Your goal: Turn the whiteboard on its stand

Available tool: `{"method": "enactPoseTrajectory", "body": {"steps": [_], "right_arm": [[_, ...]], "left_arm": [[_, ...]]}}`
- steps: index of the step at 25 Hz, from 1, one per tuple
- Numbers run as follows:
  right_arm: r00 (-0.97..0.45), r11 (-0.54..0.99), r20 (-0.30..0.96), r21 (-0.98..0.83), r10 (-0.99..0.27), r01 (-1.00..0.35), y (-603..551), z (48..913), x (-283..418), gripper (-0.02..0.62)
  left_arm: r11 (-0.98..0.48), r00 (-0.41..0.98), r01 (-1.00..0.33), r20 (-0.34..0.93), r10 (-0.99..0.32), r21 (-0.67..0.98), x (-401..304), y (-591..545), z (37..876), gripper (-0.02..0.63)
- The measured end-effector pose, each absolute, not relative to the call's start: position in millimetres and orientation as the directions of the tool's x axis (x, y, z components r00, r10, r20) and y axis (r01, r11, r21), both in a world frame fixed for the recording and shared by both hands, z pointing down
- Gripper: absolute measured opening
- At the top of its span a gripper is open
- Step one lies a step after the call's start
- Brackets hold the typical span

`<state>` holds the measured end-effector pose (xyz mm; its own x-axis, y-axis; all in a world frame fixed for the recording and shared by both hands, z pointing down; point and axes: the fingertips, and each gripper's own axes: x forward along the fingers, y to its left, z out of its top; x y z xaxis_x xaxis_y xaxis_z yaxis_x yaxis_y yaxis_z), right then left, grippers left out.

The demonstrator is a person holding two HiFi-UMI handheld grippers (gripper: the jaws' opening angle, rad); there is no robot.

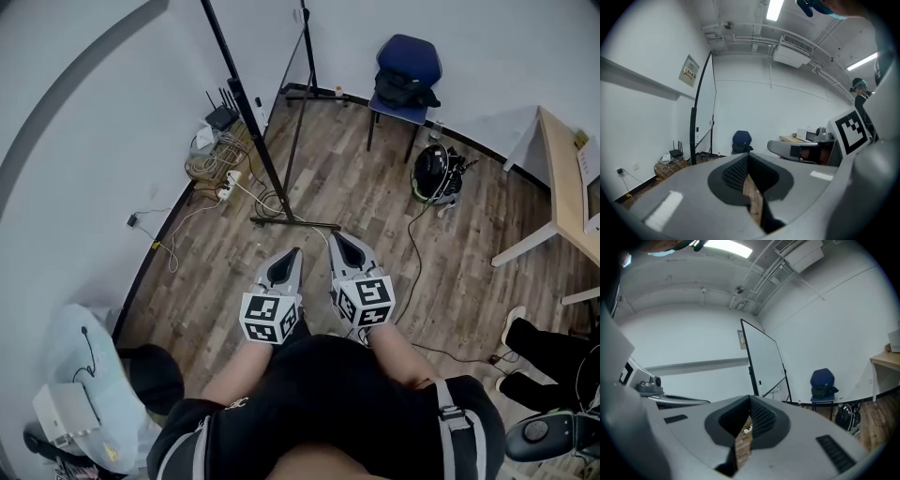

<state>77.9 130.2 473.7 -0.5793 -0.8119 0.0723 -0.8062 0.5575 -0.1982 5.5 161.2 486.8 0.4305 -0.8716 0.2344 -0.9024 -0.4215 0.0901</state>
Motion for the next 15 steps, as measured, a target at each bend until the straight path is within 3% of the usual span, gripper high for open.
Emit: {"method": "enactPoseTrajectory", "body": {"steps": [15], "right_arm": [[-0.558, 0.538, 0.104, -0.169, -0.823, -0.826, 55, 475, 74, 0.005]], "left_arm": [[-0.394, 0.415, -0.91, 0.25, -0.875, 0.13, -14, 77, 488, 0.009]]}}
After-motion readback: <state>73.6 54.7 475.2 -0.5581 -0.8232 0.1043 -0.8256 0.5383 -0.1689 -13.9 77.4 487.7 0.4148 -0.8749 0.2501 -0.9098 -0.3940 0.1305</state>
